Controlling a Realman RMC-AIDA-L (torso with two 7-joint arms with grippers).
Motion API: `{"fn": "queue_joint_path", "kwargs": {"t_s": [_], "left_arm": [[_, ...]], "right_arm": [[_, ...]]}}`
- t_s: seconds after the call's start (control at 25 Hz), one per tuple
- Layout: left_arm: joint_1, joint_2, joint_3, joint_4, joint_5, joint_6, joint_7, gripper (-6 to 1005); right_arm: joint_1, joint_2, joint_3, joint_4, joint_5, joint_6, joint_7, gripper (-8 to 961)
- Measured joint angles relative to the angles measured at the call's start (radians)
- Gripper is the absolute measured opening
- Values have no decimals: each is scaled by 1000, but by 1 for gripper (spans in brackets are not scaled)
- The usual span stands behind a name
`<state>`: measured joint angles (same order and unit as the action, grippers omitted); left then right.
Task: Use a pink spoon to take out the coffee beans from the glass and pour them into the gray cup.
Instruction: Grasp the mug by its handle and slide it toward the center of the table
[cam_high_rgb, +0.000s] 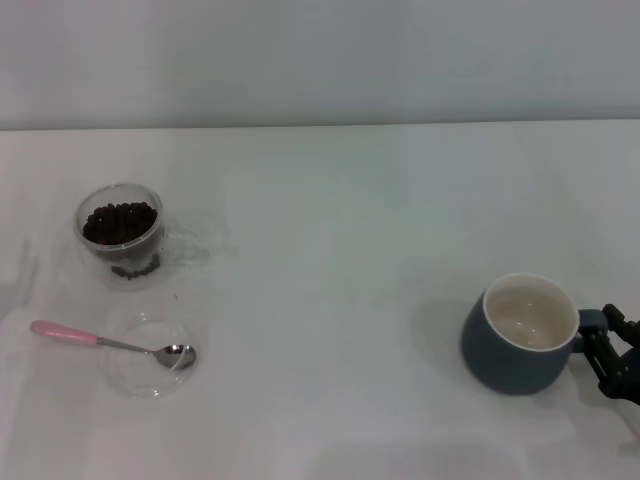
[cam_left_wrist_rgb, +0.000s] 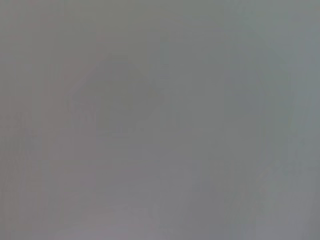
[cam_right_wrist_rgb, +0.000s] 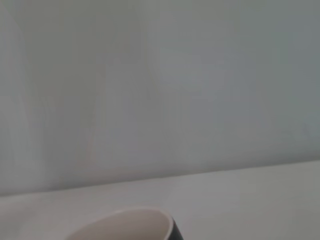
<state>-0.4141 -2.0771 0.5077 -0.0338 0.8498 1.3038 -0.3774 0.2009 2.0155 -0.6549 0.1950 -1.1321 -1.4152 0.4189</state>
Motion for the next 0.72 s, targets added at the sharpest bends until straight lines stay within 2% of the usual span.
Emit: {"fn": "queue_joint_path", "kwargs": {"t_s": [0.28, 0.72], "left_arm": [[0, 0, 0, 0, 0, 0, 0, 740], [-4, 0, 0, 2, 0, 0, 0, 741]], "right_arm": [[4, -1, 3, -9, 0, 7, 67, 244], [22, 0, 4, -11, 0, 20, 72, 240]]}}
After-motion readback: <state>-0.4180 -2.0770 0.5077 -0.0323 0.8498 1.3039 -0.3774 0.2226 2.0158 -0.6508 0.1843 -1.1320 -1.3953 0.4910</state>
